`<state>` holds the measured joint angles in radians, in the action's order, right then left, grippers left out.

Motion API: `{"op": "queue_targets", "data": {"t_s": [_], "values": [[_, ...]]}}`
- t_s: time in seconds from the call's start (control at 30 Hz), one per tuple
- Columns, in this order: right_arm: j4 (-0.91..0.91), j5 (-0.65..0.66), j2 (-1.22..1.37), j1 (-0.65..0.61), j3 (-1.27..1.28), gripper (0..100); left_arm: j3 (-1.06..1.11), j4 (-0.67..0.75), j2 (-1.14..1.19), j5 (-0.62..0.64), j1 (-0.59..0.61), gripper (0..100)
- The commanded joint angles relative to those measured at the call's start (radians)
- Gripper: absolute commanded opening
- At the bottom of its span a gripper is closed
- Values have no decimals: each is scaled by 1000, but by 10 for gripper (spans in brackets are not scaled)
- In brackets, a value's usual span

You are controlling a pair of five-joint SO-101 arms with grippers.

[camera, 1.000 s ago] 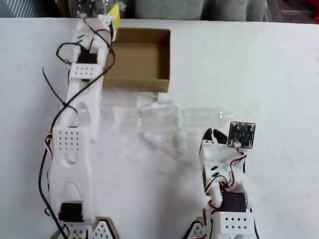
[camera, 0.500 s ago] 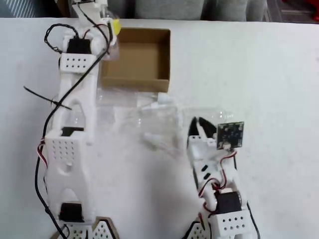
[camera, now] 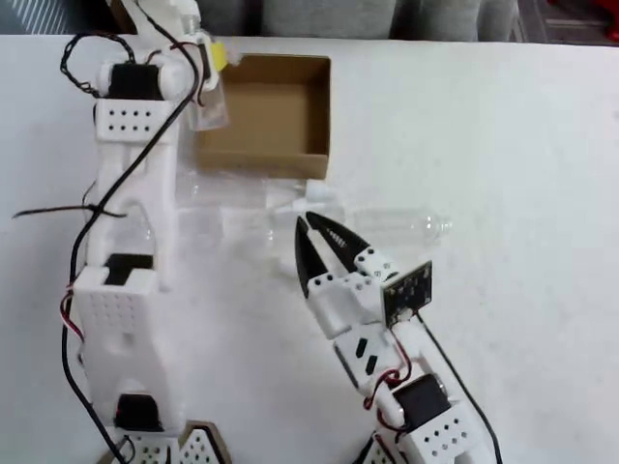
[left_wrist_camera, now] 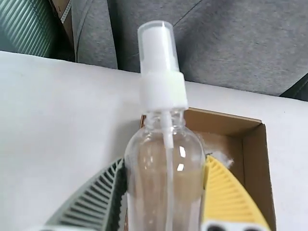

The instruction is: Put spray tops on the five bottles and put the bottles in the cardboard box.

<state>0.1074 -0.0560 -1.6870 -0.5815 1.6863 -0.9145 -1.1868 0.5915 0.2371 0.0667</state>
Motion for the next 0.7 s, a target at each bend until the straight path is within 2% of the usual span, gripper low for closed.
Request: {"op": "queue_targets", "data": {"t_s": [0.0, 0.27, 0.67], "values": [[-76, 3, -4, -22, 8, 17, -28, -83, -159, 0, -24, 20], [-202, 6, -5, -102, -3, 17, -28, -235, -367, -43, -116, 20], [-202, 5, -2, -183, -133, 17, -28, -396, -650, -92, -200, 20]]}}
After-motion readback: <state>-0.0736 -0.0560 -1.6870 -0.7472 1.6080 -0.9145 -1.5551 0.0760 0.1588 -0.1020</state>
